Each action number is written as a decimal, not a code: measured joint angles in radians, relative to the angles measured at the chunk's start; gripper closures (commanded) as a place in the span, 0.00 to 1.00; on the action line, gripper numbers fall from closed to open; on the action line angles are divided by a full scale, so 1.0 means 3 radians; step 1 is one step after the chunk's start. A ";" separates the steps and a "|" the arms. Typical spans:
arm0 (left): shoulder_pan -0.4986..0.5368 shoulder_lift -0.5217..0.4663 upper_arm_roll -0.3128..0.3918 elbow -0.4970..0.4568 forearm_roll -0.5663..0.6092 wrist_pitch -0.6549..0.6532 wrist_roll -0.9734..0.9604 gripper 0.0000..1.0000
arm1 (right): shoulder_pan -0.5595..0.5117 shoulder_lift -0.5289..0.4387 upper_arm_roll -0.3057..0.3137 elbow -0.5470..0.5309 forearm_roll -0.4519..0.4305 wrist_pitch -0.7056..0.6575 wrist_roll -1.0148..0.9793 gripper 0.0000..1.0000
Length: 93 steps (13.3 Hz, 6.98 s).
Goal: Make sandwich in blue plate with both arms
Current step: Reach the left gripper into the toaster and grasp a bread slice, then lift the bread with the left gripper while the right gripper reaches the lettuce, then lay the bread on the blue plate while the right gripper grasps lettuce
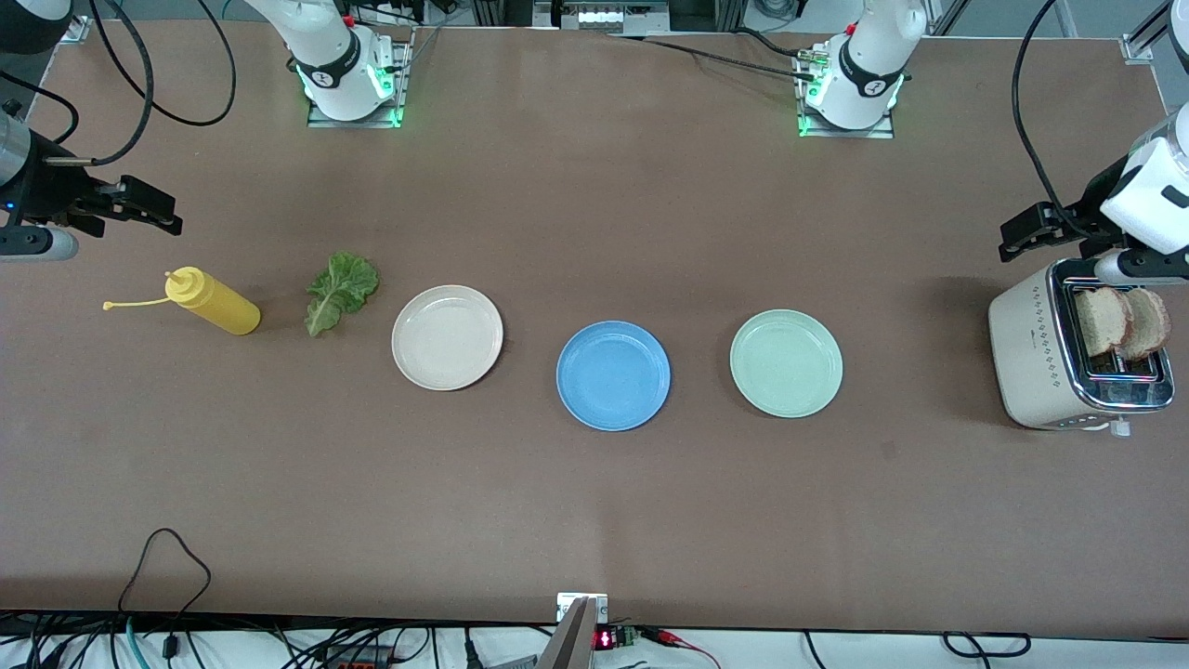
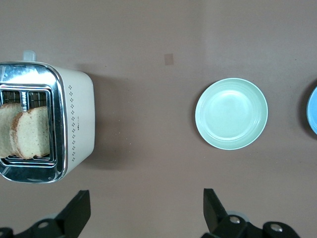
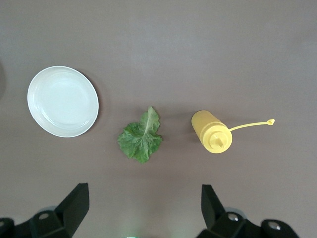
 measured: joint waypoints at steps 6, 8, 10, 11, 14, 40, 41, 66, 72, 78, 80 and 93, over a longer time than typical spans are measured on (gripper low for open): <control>0.0035 0.0005 0.0031 -0.0063 0.0000 0.0022 -0.0001 0.00 | -0.0001 0.0000 0.0000 0.0000 0.0000 0.0000 0.0001 0.00; 0.0143 0.0070 0.0048 -0.0112 0.0001 0.0123 0.0029 0.00 | -0.0002 0.0000 -0.0001 0.0000 0.0000 0.0000 0.0001 0.00; 0.0309 0.0223 0.0062 -0.0144 0.0001 0.0281 0.0190 0.00 | -0.0002 0.0000 -0.0004 0.0000 0.0000 0.0000 0.0002 0.00; 0.0405 0.0324 0.0066 -0.0150 0.0001 0.0373 0.0313 0.00 | -0.0003 0.0000 -0.0005 0.0000 0.0000 0.0000 0.0002 0.00; 0.0682 0.0611 0.0077 -0.0155 0.0001 0.0674 0.0793 0.00 | -0.0003 0.0000 -0.0006 -0.0002 0.0000 0.0000 0.0002 0.00; 0.1221 0.1154 0.0050 -0.0240 0.0287 0.0919 0.1598 0.99 | 0.0014 0.0311 0.0020 -0.0089 0.0000 -0.0214 -0.0003 0.00; 0.1222 0.1145 0.0022 -0.0220 0.0287 0.0886 0.1600 0.99 | 0.0014 0.0311 0.0020 -0.0089 0.0000 -0.0214 -0.0003 0.00; -0.0551 0.2343 -0.1366 0.0349 -0.1936 0.2428 -0.0364 0.97 | 0.0254 0.1002 -0.0014 -0.1956 0.0002 0.2987 0.0651 0.00; -0.0659 0.2463 -0.1366 0.0351 -0.2059 0.2540 -0.0386 0.95 | 0.0244 0.1191 -0.0015 -0.1957 0.0002 0.3092 0.0651 0.01; -0.0659 0.2549 -0.1362 0.0353 -0.2059 0.2541 -0.0387 0.53 | 0.0219 0.1231 -0.0016 -0.1956 -0.0001 0.3120 0.0552 0.87; -0.0659 0.2584 -0.1362 0.0353 -0.2059 0.2542 -0.0387 0.22 | 0.0207 0.1231 -0.0018 -0.1956 -0.0001 0.3122 0.0491 0.95; -0.0561 0.2562 -0.0952 0.0438 -0.1835 0.2374 -0.0367 0.00 | 0.0169 0.1196 -0.0024 -0.1393 0.0000 0.2360 0.0340 0.99</control>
